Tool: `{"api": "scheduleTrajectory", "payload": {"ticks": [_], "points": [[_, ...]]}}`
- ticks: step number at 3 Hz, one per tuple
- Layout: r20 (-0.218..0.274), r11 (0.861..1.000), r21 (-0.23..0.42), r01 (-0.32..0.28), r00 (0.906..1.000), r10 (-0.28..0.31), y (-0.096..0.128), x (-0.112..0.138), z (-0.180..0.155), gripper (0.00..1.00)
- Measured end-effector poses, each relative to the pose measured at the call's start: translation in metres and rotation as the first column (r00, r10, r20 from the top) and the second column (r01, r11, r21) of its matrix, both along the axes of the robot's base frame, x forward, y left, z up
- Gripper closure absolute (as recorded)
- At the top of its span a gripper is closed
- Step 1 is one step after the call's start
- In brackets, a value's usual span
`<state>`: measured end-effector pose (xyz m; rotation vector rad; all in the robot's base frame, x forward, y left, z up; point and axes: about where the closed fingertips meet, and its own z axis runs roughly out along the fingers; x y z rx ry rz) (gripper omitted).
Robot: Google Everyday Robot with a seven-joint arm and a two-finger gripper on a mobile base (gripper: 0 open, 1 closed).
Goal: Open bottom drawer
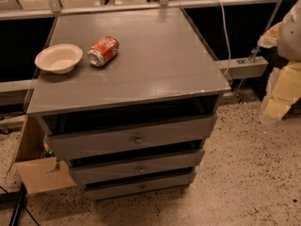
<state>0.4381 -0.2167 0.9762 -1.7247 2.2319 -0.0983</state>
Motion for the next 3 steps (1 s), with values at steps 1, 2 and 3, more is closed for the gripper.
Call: {"api": "scheduleTrajectory", "payload": {"ticks": [1,2,3], "points": [[0.000,1.000,0.000,0.000,1.0000,0.000,0.000,0.000,0.000,0.00],[0.010,1.000,0.022,0.003,0.9999,-0.003,0.002,-0.007,-0.018,0.00],[0.019,0.999,0.050,-0.002,0.9998,0.001,0.007,-0.017,-0.053,0.00]]}}
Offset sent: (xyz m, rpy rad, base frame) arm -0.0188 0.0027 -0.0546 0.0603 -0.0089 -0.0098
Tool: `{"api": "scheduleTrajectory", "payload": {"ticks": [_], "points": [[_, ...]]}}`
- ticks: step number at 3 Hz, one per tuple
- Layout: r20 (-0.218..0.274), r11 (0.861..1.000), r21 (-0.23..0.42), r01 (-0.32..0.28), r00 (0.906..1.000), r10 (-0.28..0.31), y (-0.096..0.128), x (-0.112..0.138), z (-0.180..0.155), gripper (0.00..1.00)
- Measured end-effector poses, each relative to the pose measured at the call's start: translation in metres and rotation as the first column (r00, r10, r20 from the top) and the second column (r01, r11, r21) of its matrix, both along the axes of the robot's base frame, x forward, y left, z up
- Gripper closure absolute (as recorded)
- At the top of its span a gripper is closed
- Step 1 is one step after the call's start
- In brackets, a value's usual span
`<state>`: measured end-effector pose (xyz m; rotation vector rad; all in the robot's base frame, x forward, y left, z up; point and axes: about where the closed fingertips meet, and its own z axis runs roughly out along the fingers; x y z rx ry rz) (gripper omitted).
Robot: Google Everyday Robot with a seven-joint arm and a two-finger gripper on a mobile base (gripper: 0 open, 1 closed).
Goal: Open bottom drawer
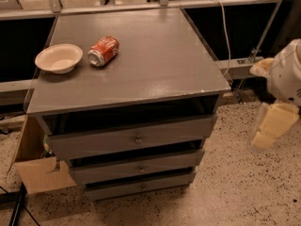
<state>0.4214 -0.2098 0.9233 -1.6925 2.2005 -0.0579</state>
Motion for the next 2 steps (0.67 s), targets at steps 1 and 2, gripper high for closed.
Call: {"api": "scheduleTrajectory", "payload": {"ticks": [1,2], "points": [[-0.019,1.000,0.011,-0.013,0.9997,0.013,0.010,-0.008,-0.062,0.00],[-0.050,1.000,0.003,-0.023,0.9985,0.023,0.017,-0.012,-0.102,0.00]]}}
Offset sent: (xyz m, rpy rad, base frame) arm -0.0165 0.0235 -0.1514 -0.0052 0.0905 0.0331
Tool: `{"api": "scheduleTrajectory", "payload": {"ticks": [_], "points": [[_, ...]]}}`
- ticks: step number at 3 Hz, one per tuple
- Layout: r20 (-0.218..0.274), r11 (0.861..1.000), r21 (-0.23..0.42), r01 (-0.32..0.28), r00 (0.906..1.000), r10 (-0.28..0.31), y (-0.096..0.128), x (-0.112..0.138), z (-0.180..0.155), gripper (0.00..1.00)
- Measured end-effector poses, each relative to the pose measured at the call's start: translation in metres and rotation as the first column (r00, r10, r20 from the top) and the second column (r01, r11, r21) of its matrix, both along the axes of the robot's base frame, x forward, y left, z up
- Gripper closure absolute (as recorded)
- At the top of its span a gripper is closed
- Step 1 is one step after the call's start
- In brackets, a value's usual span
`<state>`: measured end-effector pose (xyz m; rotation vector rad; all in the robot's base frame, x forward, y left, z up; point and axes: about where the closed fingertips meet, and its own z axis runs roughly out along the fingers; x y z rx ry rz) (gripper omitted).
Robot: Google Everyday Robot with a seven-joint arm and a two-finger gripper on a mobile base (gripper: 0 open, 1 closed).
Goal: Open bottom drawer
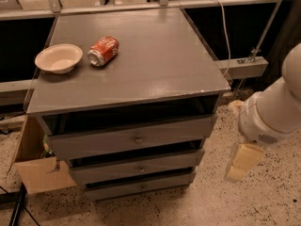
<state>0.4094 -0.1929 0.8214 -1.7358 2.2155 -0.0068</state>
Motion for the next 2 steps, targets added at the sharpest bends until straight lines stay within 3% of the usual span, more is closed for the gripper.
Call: {"api": "scheduleTrajectory", "payload": {"ticks": [1,2], "points": [[-0.074,0.999,0.028,0.043,0.9964,-0.041,0.002,-0.011,-0.059,0.00],[-0.111,0.997,0.047,0.069,0.9918,-0.063,0.001,-0.015,-0.088,0.00]]}}
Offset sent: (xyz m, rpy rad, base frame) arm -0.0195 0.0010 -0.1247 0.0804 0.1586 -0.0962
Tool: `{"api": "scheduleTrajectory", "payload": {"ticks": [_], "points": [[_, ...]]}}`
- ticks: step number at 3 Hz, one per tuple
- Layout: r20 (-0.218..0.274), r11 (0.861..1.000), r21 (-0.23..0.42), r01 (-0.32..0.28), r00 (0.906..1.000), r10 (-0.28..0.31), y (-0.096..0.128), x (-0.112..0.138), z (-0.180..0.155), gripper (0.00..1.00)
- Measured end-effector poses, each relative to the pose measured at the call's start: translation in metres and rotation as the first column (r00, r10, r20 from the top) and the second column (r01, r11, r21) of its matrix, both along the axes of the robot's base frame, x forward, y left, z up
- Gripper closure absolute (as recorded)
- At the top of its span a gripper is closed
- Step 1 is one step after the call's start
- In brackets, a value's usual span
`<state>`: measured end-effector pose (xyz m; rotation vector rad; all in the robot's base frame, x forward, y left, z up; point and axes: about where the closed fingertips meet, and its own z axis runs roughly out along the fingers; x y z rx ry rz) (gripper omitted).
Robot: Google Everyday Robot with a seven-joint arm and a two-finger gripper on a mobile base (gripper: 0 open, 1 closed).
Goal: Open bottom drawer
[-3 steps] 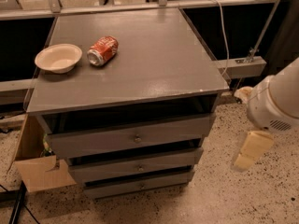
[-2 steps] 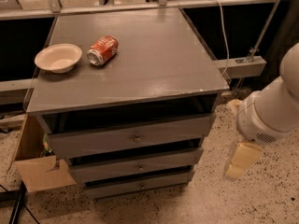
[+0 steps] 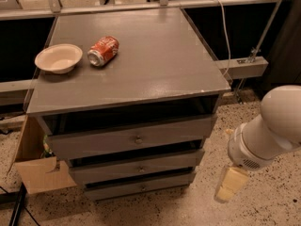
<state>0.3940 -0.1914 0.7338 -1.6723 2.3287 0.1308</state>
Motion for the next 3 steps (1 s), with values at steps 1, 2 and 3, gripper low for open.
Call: {"api": "scheduleTrajectory", "payload": {"ticks": [1,2,3], "points": [[-0.030,0.999,0.032,0.024,0.9993,-0.023,0.003,-0.003,-0.025,0.00],[-0.030,0.999,0.032,0.024,0.9993,-0.023,0.003,-0.003,-0.026,0.00],[-0.023,0.999,0.048,0.005,0.9997,-0.003,0.002,-0.008,-0.067,0.00]]}}
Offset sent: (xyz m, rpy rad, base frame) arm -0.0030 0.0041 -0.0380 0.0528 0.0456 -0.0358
